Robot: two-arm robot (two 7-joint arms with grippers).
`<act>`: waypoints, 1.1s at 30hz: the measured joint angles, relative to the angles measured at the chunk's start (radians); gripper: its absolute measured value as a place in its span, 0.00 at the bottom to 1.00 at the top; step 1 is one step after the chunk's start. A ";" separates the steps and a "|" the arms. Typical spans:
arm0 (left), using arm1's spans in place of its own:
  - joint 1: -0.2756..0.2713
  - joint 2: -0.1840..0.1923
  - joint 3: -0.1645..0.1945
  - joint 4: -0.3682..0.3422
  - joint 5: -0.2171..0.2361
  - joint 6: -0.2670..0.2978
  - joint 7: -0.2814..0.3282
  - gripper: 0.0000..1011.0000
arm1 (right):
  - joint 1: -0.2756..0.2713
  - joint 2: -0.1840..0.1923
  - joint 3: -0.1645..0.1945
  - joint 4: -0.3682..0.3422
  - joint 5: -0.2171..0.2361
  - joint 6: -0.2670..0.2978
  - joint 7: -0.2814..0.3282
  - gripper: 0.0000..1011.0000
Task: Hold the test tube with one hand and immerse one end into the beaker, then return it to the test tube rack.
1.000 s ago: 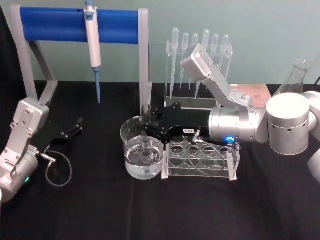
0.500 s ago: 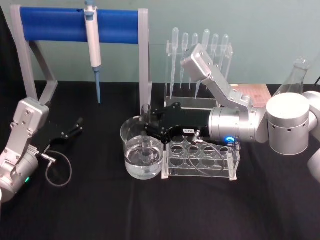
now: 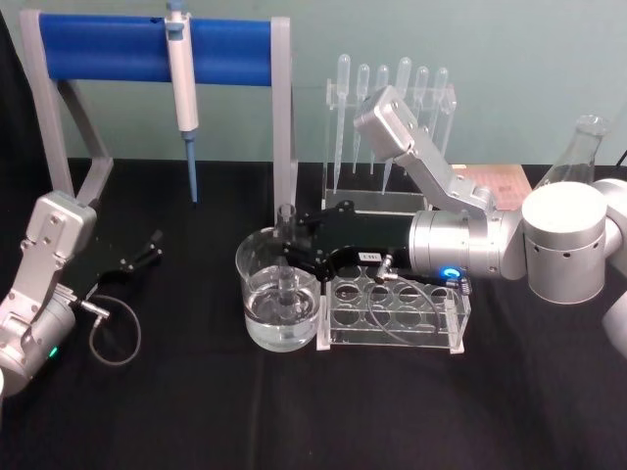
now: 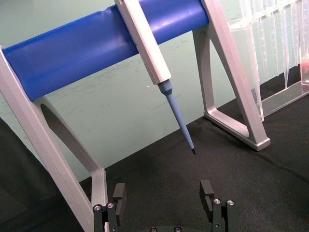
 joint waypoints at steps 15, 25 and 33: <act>0.000 0.000 0.000 0.000 0.000 0.000 0.000 0.99 | 0.000 0.000 0.000 0.000 0.000 0.000 0.000 0.22; 0.000 0.000 0.000 0.000 0.000 0.000 0.000 0.99 | 0.000 0.000 0.000 0.000 0.000 0.000 0.000 0.22; 0.000 0.000 0.000 0.000 0.000 0.000 0.000 0.99 | 0.000 0.000 0.000 0.000 0.000 0.000 0.000 0.22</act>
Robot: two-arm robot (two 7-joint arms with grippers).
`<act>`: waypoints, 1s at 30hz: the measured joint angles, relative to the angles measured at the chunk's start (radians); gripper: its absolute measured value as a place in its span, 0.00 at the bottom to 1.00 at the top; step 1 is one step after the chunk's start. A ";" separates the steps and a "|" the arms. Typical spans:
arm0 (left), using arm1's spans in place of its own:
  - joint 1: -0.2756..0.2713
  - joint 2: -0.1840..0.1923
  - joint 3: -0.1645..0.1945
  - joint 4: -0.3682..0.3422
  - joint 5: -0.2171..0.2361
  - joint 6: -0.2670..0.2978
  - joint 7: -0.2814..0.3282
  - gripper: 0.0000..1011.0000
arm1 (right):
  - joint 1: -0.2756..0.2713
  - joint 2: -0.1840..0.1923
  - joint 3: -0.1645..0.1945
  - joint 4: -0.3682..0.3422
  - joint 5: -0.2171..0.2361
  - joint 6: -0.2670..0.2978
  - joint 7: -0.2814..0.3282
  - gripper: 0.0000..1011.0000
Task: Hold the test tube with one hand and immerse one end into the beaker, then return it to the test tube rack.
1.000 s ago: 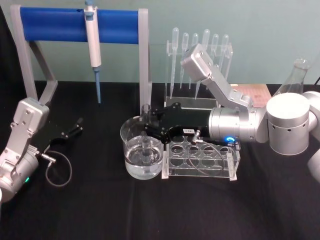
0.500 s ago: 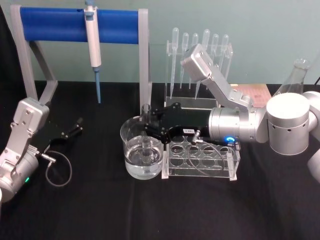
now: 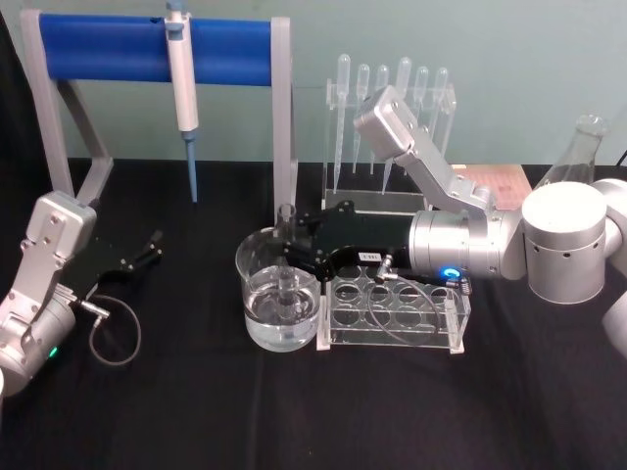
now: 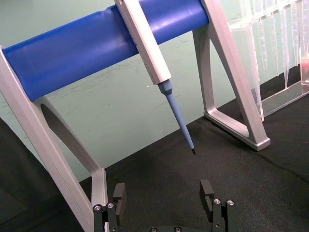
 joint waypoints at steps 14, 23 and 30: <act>0.000 0.000 0.000 0.000 0.000 0.000 0.000 0.99 | 0.000 0.000 0.000 0.000 0.000 0.000 0.000 0.22; 0.000 0.000 0.000 0.000 0.000 0.000 0.000 0.99 | 0.000 0.000 0.000 0.000 0.000 0.000 0.000 0.22; 0.000 0.000 0.000 0.000 0.000 0.000 0.000 0.99 | 0.005 0.005 0.019 -0.010 0.020 0.003 0.025 0.22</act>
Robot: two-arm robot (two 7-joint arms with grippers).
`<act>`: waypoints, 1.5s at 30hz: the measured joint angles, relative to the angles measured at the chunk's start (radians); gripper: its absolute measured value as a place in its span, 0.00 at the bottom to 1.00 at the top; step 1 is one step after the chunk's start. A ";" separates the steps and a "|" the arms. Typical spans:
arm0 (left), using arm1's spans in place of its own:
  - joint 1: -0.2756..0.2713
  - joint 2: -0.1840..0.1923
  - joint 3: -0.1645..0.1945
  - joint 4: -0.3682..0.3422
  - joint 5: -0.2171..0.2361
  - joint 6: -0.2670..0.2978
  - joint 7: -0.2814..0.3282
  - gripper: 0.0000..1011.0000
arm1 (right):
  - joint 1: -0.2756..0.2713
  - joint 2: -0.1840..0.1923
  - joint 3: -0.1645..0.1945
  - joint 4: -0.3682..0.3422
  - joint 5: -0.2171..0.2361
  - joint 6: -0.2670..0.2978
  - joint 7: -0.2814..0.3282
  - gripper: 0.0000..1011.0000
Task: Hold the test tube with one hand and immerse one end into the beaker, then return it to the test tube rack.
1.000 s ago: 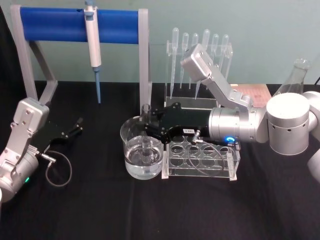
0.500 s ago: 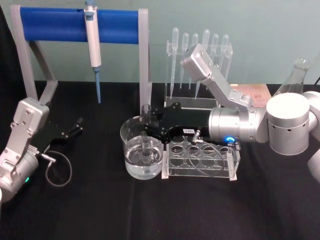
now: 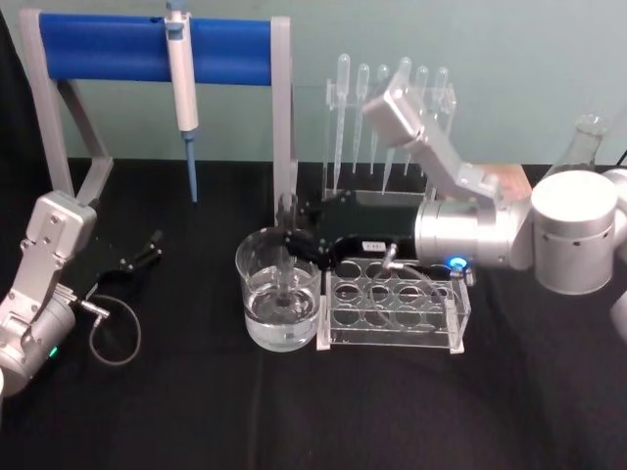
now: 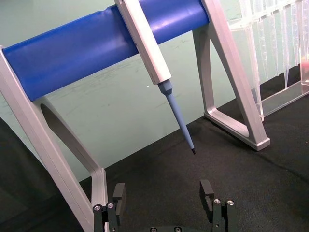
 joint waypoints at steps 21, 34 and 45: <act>0.000 0.000 0.000 0.000 0.000 0.000 0.000 0.99 | 0.034 0.181 0.116 -0.280 0.133 0.069 0.008 0.22; 0.000 0.000 0.000 0.000 0.000 0.000 0.000 0.99 | -0.105 0.363 0.195 -0.402 0.211 0.036 -0.038 0.22; 0.000 0.000 0.000 0.000 0.000 0.000 0.000 0.99 | -0.183 0.404 0.199 -0.378 0.202 -0.014 -0.059 0.22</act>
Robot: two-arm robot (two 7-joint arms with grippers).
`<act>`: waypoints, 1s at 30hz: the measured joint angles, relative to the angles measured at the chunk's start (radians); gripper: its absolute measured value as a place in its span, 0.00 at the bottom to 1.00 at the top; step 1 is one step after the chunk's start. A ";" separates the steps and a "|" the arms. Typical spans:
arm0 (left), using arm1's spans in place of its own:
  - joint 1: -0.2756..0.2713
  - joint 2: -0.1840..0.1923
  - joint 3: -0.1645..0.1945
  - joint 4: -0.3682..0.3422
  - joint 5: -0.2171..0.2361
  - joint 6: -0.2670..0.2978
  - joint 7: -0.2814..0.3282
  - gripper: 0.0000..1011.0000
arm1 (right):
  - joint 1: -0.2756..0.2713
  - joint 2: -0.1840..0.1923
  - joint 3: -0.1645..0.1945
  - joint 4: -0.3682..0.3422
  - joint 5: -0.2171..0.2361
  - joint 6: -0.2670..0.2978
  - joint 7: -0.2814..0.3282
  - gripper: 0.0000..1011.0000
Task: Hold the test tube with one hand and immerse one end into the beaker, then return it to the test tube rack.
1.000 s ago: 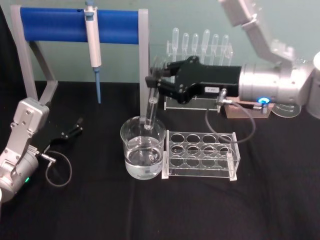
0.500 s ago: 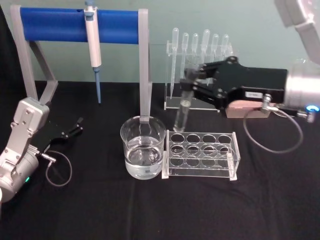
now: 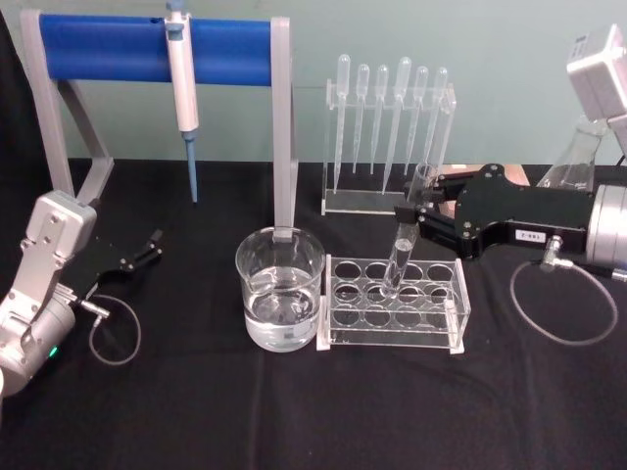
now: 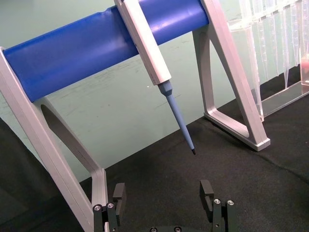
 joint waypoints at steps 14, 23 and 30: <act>0.000 0.000 0.000 0.000 0.000 0.000 0.000 0.99 | 0.009 -0.064 -0.027 0.081 -0.058 -0.008 -0.001 0.22; 0.000 0.000 0.000 0.000 0.000 0.000 0.000 0.99 | -0.003 -0.090 -0.031 0.114 -0.083 -0.023 -0.003 0.22; 0.000 0.000 0.000 0.000 0.000 0.000 0.000 0.99 | -0.017 -0.107 -0.035 0.137 -0.099 -0.032 -0.002 0.22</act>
